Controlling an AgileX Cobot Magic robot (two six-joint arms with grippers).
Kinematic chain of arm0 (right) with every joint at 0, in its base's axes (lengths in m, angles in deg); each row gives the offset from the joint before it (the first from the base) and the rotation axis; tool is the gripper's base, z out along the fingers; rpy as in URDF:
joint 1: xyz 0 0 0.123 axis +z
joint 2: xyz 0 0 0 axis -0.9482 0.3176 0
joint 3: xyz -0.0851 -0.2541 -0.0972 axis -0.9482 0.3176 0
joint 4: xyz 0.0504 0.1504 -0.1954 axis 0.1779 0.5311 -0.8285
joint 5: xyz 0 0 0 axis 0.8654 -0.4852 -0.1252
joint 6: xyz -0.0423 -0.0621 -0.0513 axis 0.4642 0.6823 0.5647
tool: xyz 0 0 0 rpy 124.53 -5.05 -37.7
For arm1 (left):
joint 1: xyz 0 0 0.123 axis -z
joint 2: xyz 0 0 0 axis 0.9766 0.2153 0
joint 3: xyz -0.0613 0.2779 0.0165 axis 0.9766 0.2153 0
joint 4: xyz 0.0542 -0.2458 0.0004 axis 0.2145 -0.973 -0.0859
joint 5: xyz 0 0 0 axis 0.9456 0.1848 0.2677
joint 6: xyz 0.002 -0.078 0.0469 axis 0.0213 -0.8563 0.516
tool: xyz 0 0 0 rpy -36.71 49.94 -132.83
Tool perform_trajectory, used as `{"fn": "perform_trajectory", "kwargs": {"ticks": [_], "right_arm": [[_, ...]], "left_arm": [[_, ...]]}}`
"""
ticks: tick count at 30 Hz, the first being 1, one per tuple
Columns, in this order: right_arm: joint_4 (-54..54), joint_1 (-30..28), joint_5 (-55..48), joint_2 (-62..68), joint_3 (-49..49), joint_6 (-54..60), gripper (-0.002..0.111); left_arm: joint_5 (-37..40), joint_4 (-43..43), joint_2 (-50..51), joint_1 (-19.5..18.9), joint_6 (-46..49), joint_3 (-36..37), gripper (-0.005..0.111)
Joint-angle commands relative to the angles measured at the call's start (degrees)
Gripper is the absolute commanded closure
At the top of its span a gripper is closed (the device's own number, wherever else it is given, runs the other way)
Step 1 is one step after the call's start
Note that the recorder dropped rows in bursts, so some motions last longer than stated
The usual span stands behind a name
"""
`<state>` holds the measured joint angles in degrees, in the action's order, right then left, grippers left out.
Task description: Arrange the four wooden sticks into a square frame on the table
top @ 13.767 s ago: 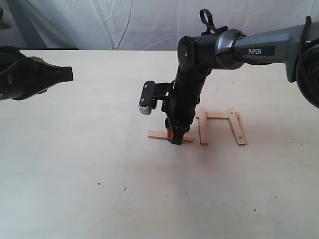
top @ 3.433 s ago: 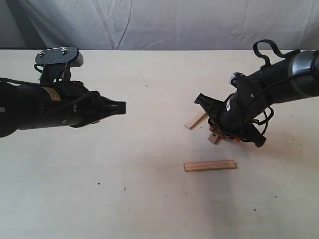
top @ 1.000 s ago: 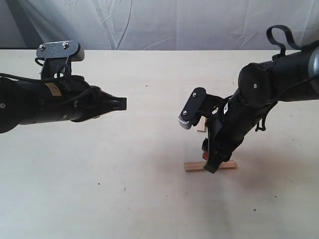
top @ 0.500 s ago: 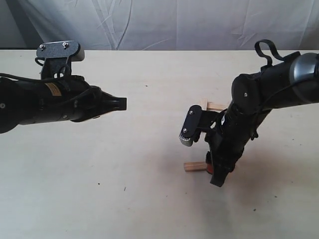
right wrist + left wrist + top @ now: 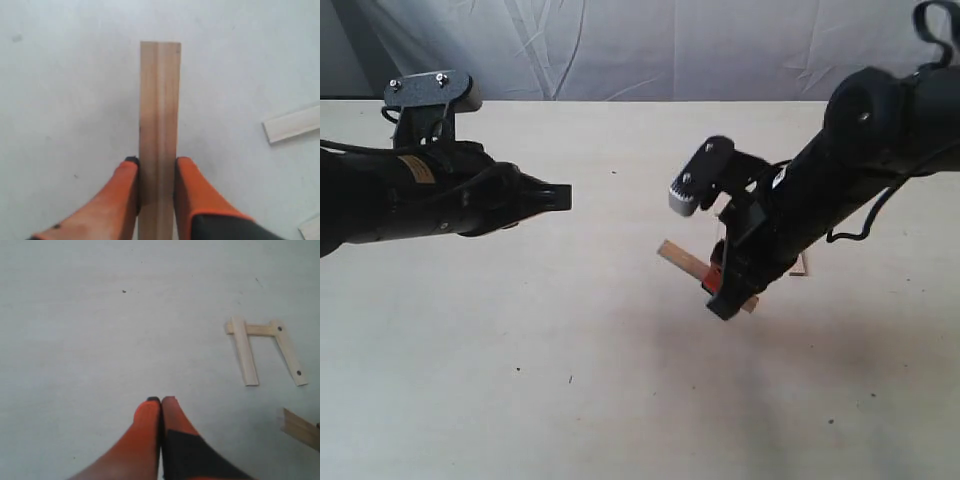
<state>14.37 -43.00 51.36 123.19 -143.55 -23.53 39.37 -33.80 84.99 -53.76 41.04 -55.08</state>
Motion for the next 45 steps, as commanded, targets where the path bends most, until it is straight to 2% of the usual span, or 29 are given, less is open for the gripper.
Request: {"fn": "perform_trajectory", "kwargs": {"ticks": [1, 5, 7, 10, 14, 17, 24, 26, 30, 35, 37, 39, 45], "right_arm": [[12.80, -2.61, 0.56, -4.59, -0.25, 4.67, 0.109], [31.68, -4.94, -4.33, -5.88, -0.25, 17.33, 0.109], [37.70, -5.18, -6.06, -5.98, -0.25, 21.91, 0.109], [40.54, -5.18, -6.09, -5.98, -0.25, 22.88, 0.109], [41.58, -5.18, -6.03, -5.98, -0.25, 23.13, 0.109], [45.36, -5.18, -6.97, -5.98, -0.25, 25.18, 0.109], [55.04, -5.18, -11.70, -5.98, -0.25, 31.07, 0.109], [57.61, -5.18, -12.08, -5.98, -0.25, 31.89, 0.109], [64.76, -5.18, -14.59, -5.75, -0.25, 34.90, 0.109], [71.07, -5.18, -19.46, -3.57, -0.35, 36.94, 0.109], [72.34, -5.18, -20.69, -2.03, -0.35, 36.94, 0.109], [72.66, -5.18, -24.95, -0.15, -0.35, 37.15, 0.109], [72.66, -5.18, -28.46, 1.07, -0.35, 37.69, 0.109]], "left_arm": [[3.52, 0.27, -5.53, -0.27, -0.15, -2.59, 0.107], [7.10, 0.27, -9.47, -0.27, 0.22, -3.87, 0.107], [9.76, -0.62, -11.00, -0.27, 2.99, -5.15, 0.107], [15.67, -8.33, -13.34, -0.27, 16.82, -8.62, 0.107], [26.08, -35.52, -13.44, -1.03, 49.39, -12.34, 0.107], [34.56, -53.74, -11.23, -5.06, 62.52, -12.72, 0.107], [41.78, -66.55, -5.62, -18.63, 63.96, -12.72, 0.107], [44.37, -68.46, -4.34, -21.05, 63.96, -12.34, 0.107], [47.33, -71.50, -1.98, -22.27, 63.96, -12.23, 0.097], [55.47, -73.72, -0.19, -22.15, 64.50, -12.23, 0.064], [57.73, -74.87, -0.19, -22.15, 66.58, -12.23, 0.057], [60.50, -76.89, -0.19, -22.15, 68.95, -12.23, 0.054], [58.59, -76.41, -0.19, -22.15, 69.58, -12.23, 0.054]]}}
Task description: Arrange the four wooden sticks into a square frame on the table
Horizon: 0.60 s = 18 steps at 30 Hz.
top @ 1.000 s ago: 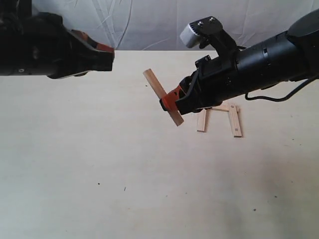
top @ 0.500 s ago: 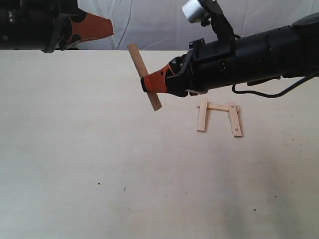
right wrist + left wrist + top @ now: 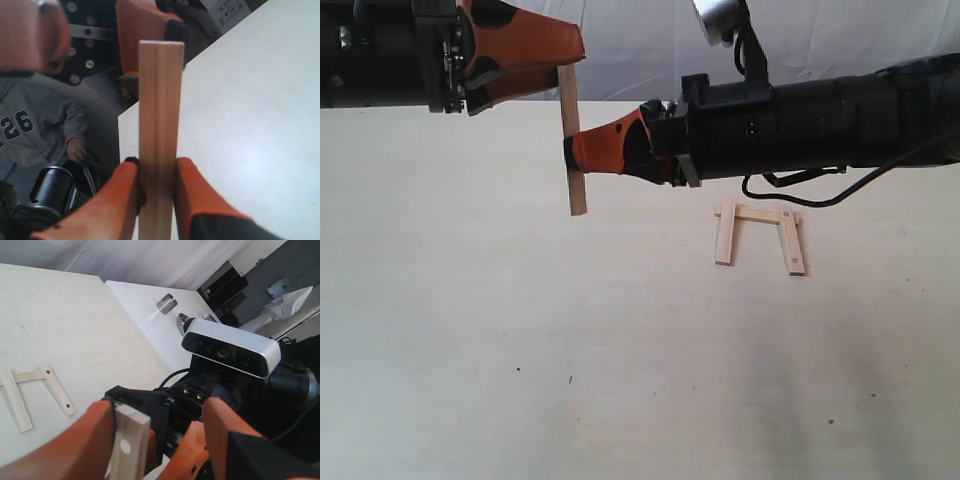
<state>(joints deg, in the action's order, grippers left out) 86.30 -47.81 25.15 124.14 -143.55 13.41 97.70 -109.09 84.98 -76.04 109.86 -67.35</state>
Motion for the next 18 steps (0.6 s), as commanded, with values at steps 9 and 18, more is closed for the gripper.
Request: {"fn": "perform_trajectory", "kwargs": {"ticks": [9, 18], "right_arm": [[0.72, -0.36, -6.42, 0.12, -3.67, 0.43, 0.109], [0.72, -0.36, -6.42, 0.16, -3.67, 0.39, 0.109]], "left_arm": [[1.21, 0.09, -0.18, 0.13, 1.84, 0.03, 0.054], [3.00, 0.15, -0.18, 0.13, 3.18, 0.03, 0.097]]}}
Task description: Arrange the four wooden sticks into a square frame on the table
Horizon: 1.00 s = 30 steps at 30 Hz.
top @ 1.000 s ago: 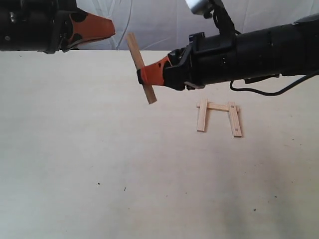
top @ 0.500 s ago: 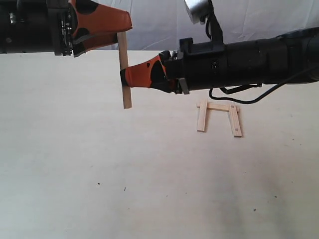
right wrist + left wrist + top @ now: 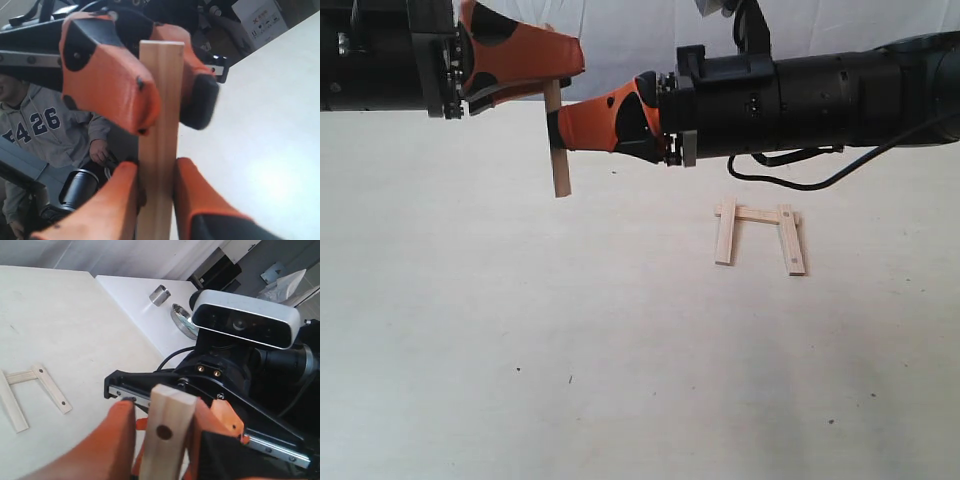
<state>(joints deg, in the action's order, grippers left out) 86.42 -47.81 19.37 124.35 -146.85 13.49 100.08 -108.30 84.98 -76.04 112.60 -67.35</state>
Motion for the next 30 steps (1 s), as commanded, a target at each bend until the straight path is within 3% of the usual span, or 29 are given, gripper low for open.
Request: {"fn": "perform_trajectory", "kwargs": {"ticks": [1, 8, 10, 14, 15, 18, 20, 22, 25, 30], "right_arm": [[0.61, -0.36, -0.64, -0.05, -0.37, 0.31, 0.109], [0.61, -0.36, -0.64, -0.05, -0.37, 0.31, 0.107], [-1.74, -0.36, 0.79, -0.05, -0.37, 0.31, 0.094], [-7.58, -0.36, 4.07, -0.80, -0.37, -2.67, 0.047], [-8.63, -0.36, 6.00, -1.46, -0.37, -3.86, 0.042], [-12.09, -0.23, 20.05, -7.02, -0.37, -9.14, 0.052], [-16.49, 2.58, 29.03, -9.25, -0.37, -12.52, 0.052], [-22.70, 5.84, 35.20, -9.50, -0.37, -17.16, 0.051], [-33.15, 15.63, 51.48, -7.94, -0.37, -28.54, 0.051], [-36.51, 28.74, 72.60, -2.88, -0.37, -28.66, 0.051]], "left_arm": [[0.62, -0.83, -0.18, 0.13, 0.44, 0.03, 0.105], [-1.40, -0.34, -0.18, 0.13, 0.44, 0.03, 0.106], [-3.96, 0.11, -0.18, 0.13, 0.33, 0.03, 0.106], [-10.68, 1.57, -0.18, 0.13, -1.62, 0.03, 0.106], [-12.72, 2.88, -0.18, 0.13, -3.62, 0.03, 0.106], [-23.74, 4.68, -0.29, 0.13, -12.61, 3.25, 0.106], [-28.23, 1.07, -0.29, 0.13, -15.08, 6.23, 0.106], [-28.94, -2.21, -0.29, 0.13, -15.08, 7.78, 0.106], [-28.59, -5.87, -0.29, 0.13, -15.46, 9.12, 0.106], [-27.53, -7.23, -0.29, 0.23, -18.32, 10.33, 0.106]]}}
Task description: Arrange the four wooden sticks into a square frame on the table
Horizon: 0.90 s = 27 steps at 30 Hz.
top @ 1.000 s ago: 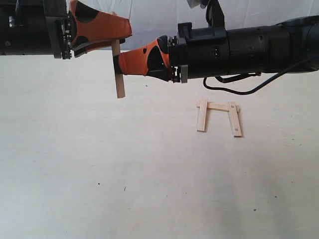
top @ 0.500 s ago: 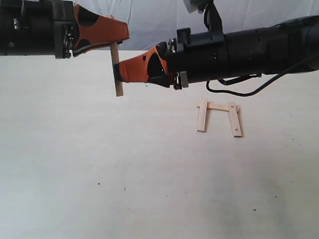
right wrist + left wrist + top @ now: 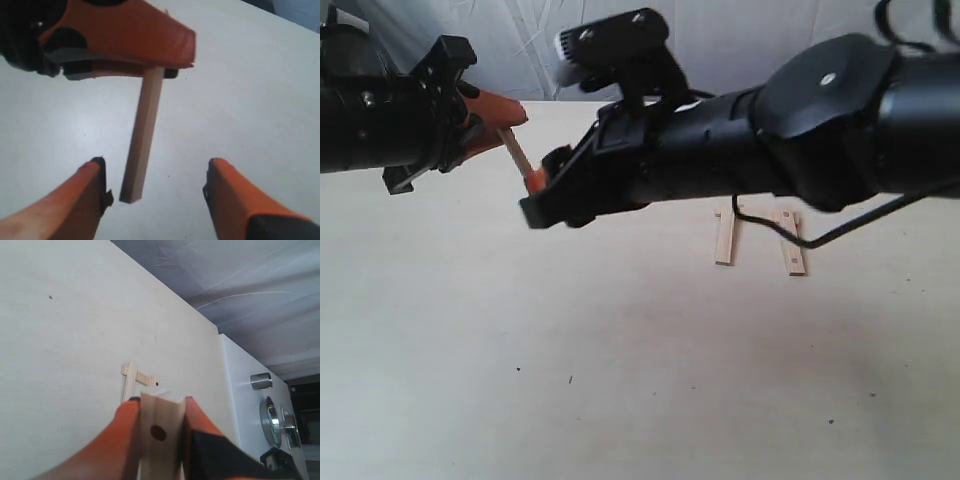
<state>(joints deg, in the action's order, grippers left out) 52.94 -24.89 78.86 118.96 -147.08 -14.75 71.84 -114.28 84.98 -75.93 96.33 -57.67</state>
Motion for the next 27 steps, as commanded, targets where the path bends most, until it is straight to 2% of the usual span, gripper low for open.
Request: {"fn": "perform_trajectory", "kwargs": {"ticks": [1, 7, 11, 13, 17, 18, 22, 25, 27], "right_arm": [[-3.03, 6.93, 15.37, 3.02, -0.14, 0.24, 0.051], [-2.29, 12.15, 24.87, 3.66, -0.14, 10.29, 0.051], [0.46, 12.82, 27.68, 5.26, -0.14, 14.30, 0.052], [1.71, 12.82, 28.19, 6.34, -0.14, 15.29, 0.061], [2.08, 12.82, 32.05, 5.53, -0.14, 15.29, 0.102], [3.15, 12.82, 32.87, 5.01, -0.14, 15.29, 0.108], [10.36, 12.70, 33.04, 2.83, -0.14, 17.84, 0.109], [20.79, 12.70, 31.41, 1.36, -0.14, 27.76, 0.109], [32.89, 12.57, 31.78, 0.54, -0.14, 39.14, 0.109]], "left_arm": [[0.59, -1.25, -0.29, 0.25, -2.06, 0.65, 0.106], [0.16, -1.25, -0.29, 0.23, -5.02, 0.90, 0.106], [1.77, -1.25, -0.29, 0.23, -5.02, 0.90, 0.106], [1.77, -1.25, -0.29, 0.23, -5.02, 0.90, 0.106], [1.50, -1.25, -0.29, 0.23, -5.02, 0.90, 0.106], [1.21, -1.25, -0.29, 0.23, -5.02, 0.90, 0.106], [-0.91, -1.25, -0.29, 0.23, -4.35, 0.90, 0.106], [-2.30, -0.54, -0.29, 0.23, -3.57, 0.90, 0.104], [-3.64, -0.54, -0.29, 0.23, -2.22, 0.90, 0.098]]}}
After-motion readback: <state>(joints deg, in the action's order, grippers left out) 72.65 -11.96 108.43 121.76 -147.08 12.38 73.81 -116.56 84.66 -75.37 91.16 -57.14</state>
